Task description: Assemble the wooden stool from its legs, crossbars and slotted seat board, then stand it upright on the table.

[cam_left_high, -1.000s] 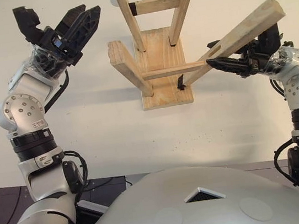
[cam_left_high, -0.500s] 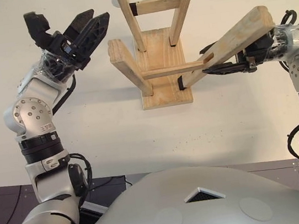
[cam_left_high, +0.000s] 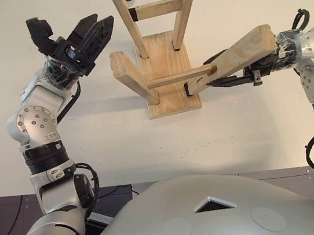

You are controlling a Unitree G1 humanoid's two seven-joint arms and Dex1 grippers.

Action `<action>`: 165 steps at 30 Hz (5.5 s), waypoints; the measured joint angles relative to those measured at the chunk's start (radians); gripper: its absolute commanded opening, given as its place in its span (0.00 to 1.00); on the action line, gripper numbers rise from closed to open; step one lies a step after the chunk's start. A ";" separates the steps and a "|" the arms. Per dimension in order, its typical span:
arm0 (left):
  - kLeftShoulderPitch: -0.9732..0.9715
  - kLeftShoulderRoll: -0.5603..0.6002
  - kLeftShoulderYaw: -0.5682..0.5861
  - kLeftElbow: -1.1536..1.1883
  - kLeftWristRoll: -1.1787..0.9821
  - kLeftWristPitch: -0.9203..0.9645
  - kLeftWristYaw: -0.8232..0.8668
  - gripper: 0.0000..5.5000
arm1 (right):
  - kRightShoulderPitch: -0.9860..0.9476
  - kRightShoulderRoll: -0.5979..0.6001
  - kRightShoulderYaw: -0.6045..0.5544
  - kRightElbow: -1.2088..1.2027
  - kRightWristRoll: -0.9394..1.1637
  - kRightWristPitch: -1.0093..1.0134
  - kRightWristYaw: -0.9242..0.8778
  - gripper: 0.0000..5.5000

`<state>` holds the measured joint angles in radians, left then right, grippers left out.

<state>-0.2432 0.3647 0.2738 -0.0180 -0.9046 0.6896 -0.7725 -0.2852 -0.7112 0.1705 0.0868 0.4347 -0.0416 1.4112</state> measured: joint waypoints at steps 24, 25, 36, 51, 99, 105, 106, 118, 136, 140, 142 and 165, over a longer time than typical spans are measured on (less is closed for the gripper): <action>-0.002 -0.016 -0.034 -0.001 0.019 -0.013 -0.006 0.98 | -0.098 0.033 0.031 0.035 0.003 0.214 -0.108 0.37; -0.002 -0.016 -0.035 -0.003 0.022 -0.015 -0.005 0.98 | -0.101 0.032 0.032 0.022 -0.003 0.227 -0.111 0.37; -0.028 -0.010 -0.064 -0.074 0.070 -0.011 0.089 0.98 | -0.170 0.010 0.121 -0.096 -0.052 0.350 -0.149 0.37; -0.422 0.128 -0.064 -0.022 0.040 0.097 0.070 0.98 | -0.192 -0.011 0.204 -0.031 -0.045 0.192 -0.184 0.37; 0.012 0.067 -0.276 0.055 0.340 -0.054 0.014 0.98 | 0.068 0.010 0.077 -0.156 0.175 0.520 -0.241 0.64; 0.156 0.095 -0.451 -0.268 0.294 -0.034 -0.124 0.98 | -0.128 0.156 0.025 0.222 -0.170 0.147 -0.603 0.64; 0.175 0.094 -0.470 -0.303 0.289 -0.030 -0.129 0.98 | -0.128 0.156 0.023 0.231 -0.171 0.128 -0.594 0.64; 0.173 0.138 -0.363 -0.148 0.339 -0.064 -0.076 0.98 | 0.042 0.237 0.029 0.074 -0.170 0.130 -0.525 0.61; 0.165 0.134 -0.278 0.030 0.415 -0.178 -0.068 0.98 | 0.092 0.369 -0.019 0.170 -0.206 -0.091 -0.550 0.19; 0.260 0.274 -0.285 0.064 0.507 -0.377 -0.244 0.98 | 0.165 0.235 -0.052 0.152 -0.060 -0.114 -0.242 0.19; 0.302 0.300 -0.289 0.052 0.512 -0.459 -0.327 0.98 | 0.200 0.172 -0.060 0.121 -0.010 -0.090 -0.125 0.19; 0.295 0.237 -0.311 -0.108 0.329 -0.374 -0.470 0.49 | 0.191 0.087 -0.051 0.052 0.007 0.045 0.033 0.19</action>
<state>0.0514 0.6016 -0.0376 -0.1262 -0.5754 0.3154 -1.2422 -0.0944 -0.6240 0.1195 0.1388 0.4422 0.0035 1.4445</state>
